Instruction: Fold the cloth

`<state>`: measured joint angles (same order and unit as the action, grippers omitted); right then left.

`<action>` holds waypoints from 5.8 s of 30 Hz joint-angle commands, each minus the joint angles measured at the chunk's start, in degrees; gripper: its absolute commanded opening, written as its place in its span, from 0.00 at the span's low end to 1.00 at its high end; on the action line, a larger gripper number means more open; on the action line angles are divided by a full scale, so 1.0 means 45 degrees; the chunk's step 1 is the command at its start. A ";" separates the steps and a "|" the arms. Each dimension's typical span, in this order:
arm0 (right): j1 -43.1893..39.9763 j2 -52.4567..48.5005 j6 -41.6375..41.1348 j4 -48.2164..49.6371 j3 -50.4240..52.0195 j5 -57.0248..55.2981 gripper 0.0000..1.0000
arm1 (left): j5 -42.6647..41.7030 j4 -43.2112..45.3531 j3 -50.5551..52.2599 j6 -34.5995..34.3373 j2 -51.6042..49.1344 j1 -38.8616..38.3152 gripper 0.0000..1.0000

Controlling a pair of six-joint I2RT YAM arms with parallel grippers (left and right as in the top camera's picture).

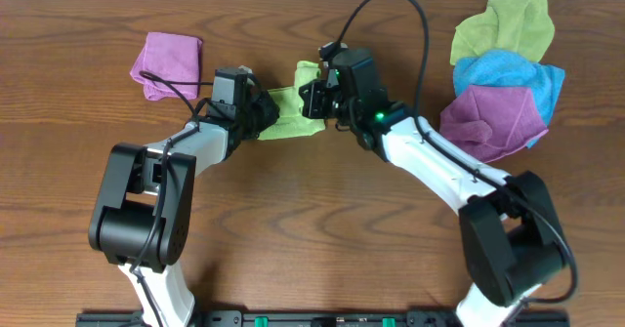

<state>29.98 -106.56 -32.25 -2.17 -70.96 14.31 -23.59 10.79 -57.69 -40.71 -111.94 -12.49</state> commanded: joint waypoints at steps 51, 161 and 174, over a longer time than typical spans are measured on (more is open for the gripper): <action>0.0389 -0.1972 0.1656 -0.1025 -0.3211 0.1724 0.84 | -0.1651 -0.3424 -0.0962 0.1438 0.3002 0.3560 0.44; -0.4488 1.6368 0.6465 -1.2896 0.5809 0.1535 0.99 | 0.5357 -0.2919 -0.6169 0.0777 -0.0248 0.4036 0.06; -0.4488 1.6368 0.6465 -1.2900 0.5809 0.1540 0.99 | 0.6135 -0.2312 -0.6169 0.1438 -0.1073 0.4114 0.06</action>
<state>10.28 -32.99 -2.42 -60.23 -45.23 20.84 2.20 0.23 -84.16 -35.66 -114.72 5.52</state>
